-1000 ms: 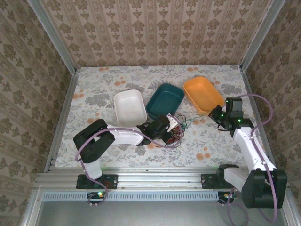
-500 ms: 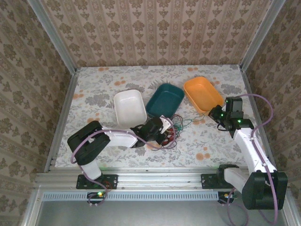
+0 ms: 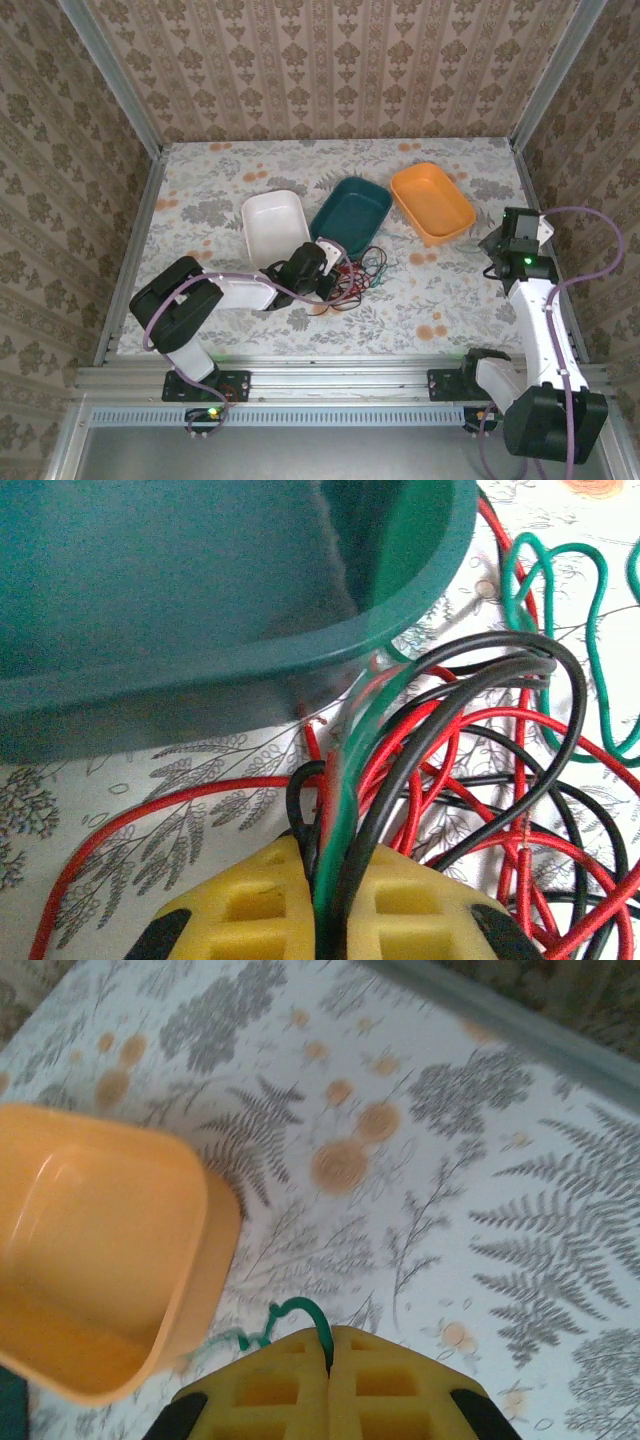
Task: Untangle the cables
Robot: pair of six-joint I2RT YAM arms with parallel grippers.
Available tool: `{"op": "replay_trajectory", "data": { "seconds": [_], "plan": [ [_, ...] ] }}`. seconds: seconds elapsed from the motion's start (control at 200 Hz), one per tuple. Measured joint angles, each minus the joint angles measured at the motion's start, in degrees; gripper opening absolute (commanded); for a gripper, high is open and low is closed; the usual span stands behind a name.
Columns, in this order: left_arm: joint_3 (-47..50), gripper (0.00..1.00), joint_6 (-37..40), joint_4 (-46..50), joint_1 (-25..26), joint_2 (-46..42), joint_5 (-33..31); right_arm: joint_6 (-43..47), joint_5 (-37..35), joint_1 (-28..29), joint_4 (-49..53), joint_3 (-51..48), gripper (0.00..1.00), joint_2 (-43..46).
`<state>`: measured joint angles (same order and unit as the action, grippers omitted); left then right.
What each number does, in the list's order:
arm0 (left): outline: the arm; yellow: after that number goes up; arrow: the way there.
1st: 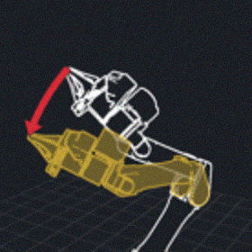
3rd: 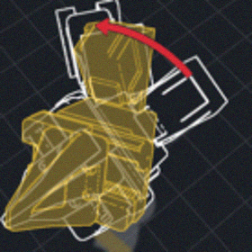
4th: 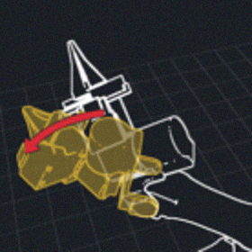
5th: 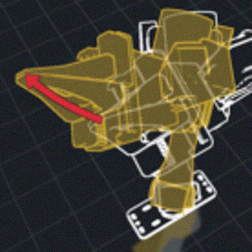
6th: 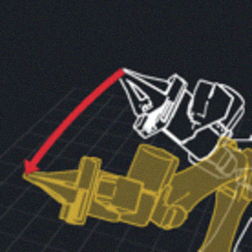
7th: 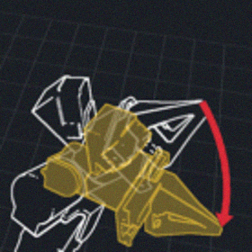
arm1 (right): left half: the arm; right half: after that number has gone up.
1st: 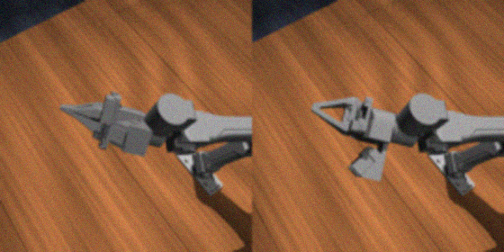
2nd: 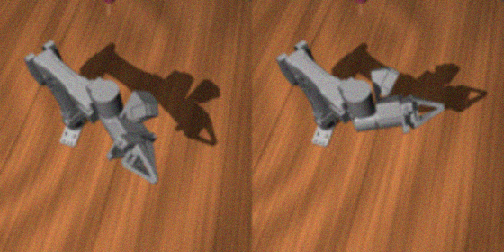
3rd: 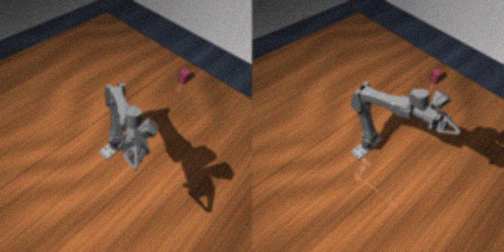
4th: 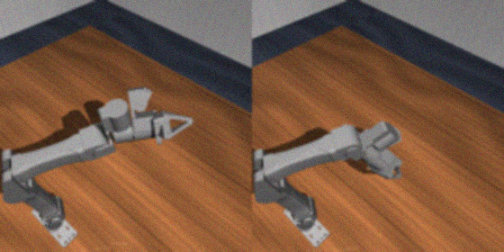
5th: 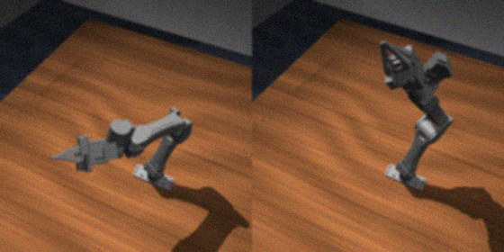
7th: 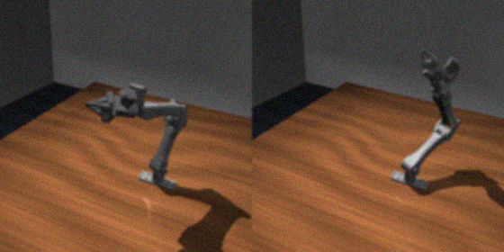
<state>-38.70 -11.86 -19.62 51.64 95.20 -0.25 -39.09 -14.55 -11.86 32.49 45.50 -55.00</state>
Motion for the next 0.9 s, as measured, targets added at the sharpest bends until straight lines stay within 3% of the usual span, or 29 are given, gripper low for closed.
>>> {"op": "replay_trajectory", "data": {
  "seconds": [0.3, 0.535, 0.74, 0.84, 0.9],
  "plan": [
    [0.0, 0.0, -0.4, 0.3, 0.2, 0.0, -2.1, -0.1, 0.6, -0.5, -0.2, 0.1, 0.0, -0.4],
    [-0.7, 0.0, 1.4, 1.3, 3.1, 0.4, -5.1, 0.0, 7.9, -0.5, -6.2, 0.0, 0.0, -0.5],
    [-2.5, 0.0, 2.3, 3.9, 3.1, 0.7, -5.0, -1.3, 14.3, 0.2, -12.6, 0.1, 0.0, -7.0],
    [-3.4, 0.15, 2.6, 5.3, 3.1, 0.7, -4.4, -1.7, 16.4, 2.2, -15.4, 0.1, 0.0, -8.4],
    [-3.9, 0.33, 2.6, 6.1, 2.9, 0.7, -4.0, -1.7, 17.2, 3.5, -16.7, 0.3, 0.0, -8.8]
  ]
}}
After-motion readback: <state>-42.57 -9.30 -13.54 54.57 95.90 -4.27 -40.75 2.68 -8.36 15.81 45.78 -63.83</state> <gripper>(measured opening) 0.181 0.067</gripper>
